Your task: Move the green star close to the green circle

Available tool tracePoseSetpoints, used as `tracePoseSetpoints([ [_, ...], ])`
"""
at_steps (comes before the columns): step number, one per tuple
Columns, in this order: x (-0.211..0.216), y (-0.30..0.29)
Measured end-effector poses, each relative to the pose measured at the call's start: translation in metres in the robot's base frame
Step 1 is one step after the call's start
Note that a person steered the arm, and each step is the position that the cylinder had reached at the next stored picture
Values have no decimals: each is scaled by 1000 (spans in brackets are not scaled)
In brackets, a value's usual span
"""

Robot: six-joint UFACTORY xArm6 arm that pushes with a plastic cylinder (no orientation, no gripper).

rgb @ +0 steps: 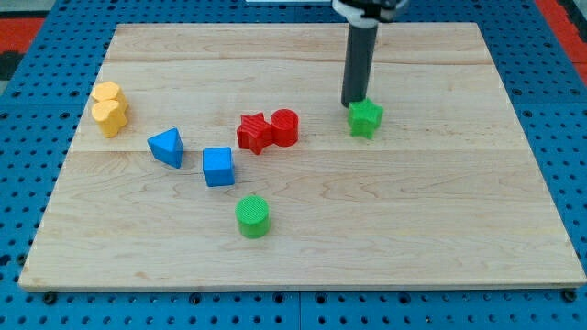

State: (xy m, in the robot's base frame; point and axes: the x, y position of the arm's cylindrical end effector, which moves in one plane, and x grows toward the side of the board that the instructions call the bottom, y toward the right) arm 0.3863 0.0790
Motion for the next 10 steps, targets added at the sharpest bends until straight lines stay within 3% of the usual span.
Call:
tracePoseSetpoints([
  [1, 51, 4],
  [2, 20, 57],
  [3, 43, 72],
  [4, 76, 3],
  [5, 140, -63],
  [6, 164, -91],
  [8, 164, -69],
  [10, 131, -117],
])
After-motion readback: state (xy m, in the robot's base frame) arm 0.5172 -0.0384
